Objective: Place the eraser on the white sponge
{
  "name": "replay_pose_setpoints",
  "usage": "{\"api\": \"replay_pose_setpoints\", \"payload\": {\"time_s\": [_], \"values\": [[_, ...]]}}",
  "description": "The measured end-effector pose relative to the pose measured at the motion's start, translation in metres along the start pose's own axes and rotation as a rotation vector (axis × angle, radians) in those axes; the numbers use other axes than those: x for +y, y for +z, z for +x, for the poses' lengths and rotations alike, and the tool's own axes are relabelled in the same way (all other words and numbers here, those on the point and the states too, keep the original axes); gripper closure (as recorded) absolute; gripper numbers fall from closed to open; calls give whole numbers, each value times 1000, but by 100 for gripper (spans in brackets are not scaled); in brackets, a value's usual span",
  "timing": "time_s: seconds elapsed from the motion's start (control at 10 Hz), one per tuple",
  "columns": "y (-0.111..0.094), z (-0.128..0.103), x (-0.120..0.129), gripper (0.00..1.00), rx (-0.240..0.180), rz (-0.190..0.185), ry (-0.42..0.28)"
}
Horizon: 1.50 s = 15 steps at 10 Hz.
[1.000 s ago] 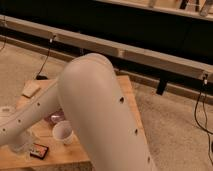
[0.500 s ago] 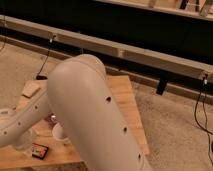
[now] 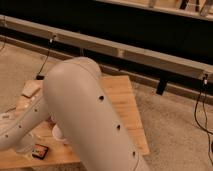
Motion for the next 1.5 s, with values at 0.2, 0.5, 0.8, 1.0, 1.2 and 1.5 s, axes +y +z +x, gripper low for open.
{"api": "replay_pose_setpoints", "payload": {"time_s": [0.2, 0.5, 0.8, 1.0, 1.2, 1.5], "values": [[7, 1, -3, 35, 11, -8, -2], [16, -2, -11, 35, 23, -2, -6], [24, -9, -11, 35, 32, -5, -19], [28, -12, -8, 38, 36, -14, -27], [29, -16, -7, 57, 35, -21, -26], [30, -18, -7, 86, 33, -26, -28]]}}
